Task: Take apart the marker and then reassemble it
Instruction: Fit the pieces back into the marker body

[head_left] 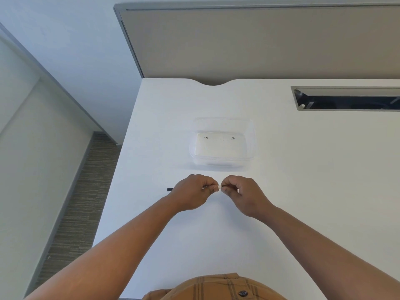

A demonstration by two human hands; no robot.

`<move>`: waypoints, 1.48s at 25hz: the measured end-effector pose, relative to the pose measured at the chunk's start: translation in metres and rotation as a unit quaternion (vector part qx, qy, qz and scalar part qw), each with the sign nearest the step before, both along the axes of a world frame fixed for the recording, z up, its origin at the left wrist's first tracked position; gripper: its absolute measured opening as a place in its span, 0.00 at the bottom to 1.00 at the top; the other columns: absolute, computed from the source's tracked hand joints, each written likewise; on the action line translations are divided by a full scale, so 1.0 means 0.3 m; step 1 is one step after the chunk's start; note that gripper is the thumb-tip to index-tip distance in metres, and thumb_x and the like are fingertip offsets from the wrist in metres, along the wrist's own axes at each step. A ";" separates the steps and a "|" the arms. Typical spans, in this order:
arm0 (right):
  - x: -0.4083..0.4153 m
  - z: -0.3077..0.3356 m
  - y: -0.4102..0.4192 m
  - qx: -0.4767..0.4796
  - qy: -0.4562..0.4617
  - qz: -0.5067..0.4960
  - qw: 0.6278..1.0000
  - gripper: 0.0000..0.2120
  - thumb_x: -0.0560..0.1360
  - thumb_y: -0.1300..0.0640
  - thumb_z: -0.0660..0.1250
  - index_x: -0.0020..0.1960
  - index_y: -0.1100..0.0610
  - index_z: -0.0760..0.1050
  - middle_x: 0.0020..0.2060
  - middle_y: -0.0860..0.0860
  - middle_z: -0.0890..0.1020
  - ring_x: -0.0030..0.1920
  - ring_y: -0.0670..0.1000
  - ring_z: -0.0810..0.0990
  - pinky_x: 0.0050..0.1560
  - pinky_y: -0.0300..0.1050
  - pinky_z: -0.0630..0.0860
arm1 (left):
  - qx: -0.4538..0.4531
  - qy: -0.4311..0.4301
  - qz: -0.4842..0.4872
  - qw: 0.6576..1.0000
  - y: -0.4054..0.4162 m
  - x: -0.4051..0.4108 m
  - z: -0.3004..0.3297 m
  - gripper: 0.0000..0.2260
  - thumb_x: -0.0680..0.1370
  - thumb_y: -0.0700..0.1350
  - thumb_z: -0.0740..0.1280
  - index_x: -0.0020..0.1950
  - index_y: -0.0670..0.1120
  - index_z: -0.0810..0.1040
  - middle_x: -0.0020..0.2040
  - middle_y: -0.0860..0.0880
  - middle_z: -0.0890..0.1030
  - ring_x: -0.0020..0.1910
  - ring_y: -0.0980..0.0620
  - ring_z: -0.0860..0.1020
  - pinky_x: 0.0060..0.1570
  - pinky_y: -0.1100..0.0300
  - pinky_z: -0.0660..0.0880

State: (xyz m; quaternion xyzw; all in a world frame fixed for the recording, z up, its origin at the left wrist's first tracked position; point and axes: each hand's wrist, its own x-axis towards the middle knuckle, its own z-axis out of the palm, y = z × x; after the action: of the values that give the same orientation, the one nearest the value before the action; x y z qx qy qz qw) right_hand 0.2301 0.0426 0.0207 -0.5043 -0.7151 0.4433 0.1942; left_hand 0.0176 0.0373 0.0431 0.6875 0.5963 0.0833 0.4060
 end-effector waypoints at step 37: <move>0.000 0.024 0.003 -0.138 0.061 -0.053 0.987 0.10 0.82 0.53 0.65 0.44 0.50 0.80 0.33 0.48 0.80 0.30 0.45 0.71 0.33 0.37 0.69 | 0.047 0.051 -0.021 0.997 0.009 0.024 -0.008 0.14 0.82 0.56 0.60 0.45 0.51 0.80 0.38 0.50 0.80 0.37 0.51 0.76 0.36 0.57 0.72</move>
State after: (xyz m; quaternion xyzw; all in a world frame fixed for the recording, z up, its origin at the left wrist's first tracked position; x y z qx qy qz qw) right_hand 0.2302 0.0436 0.0278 -0.5352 -0.6062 0.5572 0.1888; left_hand 0.0248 0.0400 0.0407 0.7213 0.5973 0.0677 0.3440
